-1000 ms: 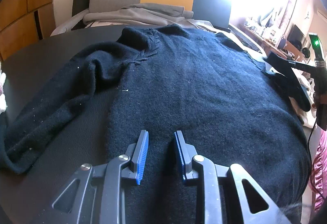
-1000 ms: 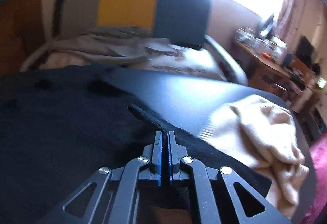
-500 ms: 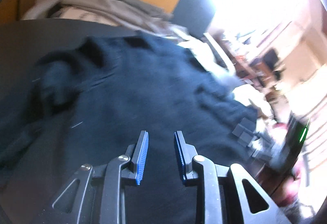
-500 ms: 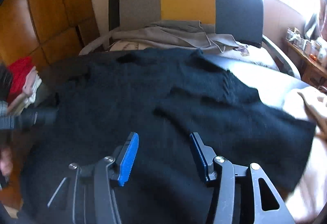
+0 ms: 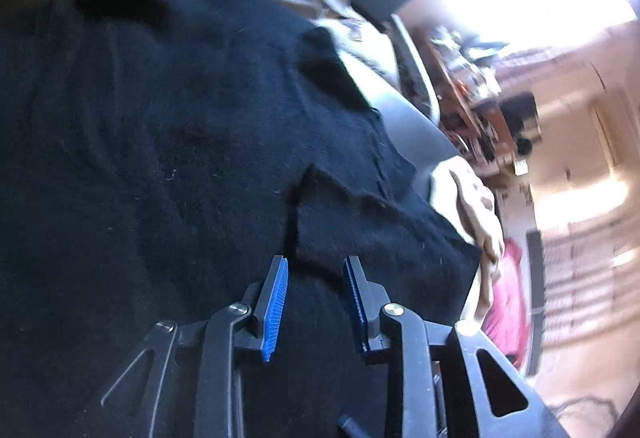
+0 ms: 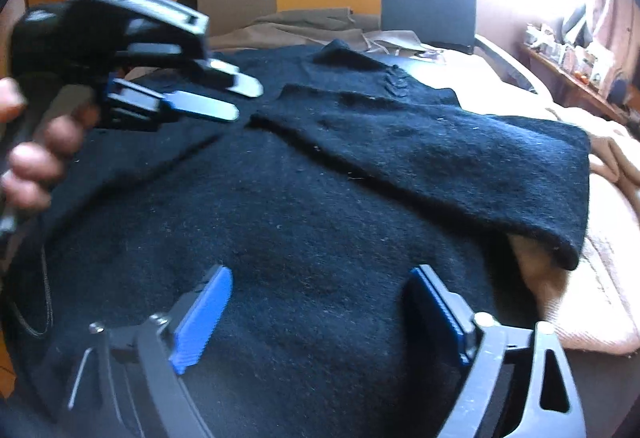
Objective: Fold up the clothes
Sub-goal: 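Grasp a sweater sleeve with the left gripper and fold it across the body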
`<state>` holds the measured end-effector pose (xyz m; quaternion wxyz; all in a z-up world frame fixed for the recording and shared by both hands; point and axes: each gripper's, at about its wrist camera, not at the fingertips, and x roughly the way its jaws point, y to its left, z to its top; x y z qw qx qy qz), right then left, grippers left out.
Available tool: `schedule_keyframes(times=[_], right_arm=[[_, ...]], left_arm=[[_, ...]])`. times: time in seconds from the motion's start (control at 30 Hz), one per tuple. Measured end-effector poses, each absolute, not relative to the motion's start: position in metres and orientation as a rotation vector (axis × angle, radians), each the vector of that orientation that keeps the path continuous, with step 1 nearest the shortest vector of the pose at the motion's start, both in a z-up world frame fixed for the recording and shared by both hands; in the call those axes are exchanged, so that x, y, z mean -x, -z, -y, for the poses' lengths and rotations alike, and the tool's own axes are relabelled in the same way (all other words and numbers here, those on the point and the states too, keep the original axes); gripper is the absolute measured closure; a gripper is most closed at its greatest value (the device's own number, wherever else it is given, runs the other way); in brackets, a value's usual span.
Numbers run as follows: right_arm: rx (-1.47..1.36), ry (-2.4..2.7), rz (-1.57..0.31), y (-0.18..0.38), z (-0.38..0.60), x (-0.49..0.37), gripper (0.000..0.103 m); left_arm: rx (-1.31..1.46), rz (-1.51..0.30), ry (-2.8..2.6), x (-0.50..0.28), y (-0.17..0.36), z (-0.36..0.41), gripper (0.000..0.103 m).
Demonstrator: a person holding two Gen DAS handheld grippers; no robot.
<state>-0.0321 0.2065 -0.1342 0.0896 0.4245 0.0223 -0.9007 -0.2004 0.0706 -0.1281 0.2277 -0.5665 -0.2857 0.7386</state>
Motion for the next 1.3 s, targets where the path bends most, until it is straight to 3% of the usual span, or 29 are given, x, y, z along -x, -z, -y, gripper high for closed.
schedule_keyframes(times=[0.1, 0.37, 0.43, 0.5, 0.63, 0.97, 1.3], right_arm=[[-1.254, 2.668, -0.076, 0.135, -0.203, 0.033, 0.000], [-1.234, 2.672, -0.059, 0.137, -0.204, 0.033, 0.000], [-1.232, 2.673, -0.057, 0.137, -0.204, 0.033, 0.000], [-1.231, 2.673, -0.056, 0.137, -0.204, 0.033, 0.000], [-1.230, 2.673, -0.056, 0.136, -0.204, 0.031, 0.000], [-1.233, 2.673, -0.062, 0.136, -0.203, 0.030, 0.000], [-1.242, 2.674, -0.070, 0.136, -0.202, 0.031, 0.000]], left_arm=[[1.599, 0.820, -2.002, 0.207, 0.137, -0.075, 0.072], [1.616, 0.870, -1.941, 0.223, 0.144, -0.086, 0.072], [1.612, 0.875, -1.949, 0.224, 0.142, -0.084, 0.079], [1.597, 0.841, -1.996, 0.224, 0.139, -0.083, 0.094], [1.502, 0.800, -2.066, 0.223, 0.119, -0.080, 0.096], [1.183, 0.887, -2.335, 0.229, 0.036, 0.023, 0.096], [1.164, 0.880, -2.555, 0.158, 0.050, 0.128, 0.096]])
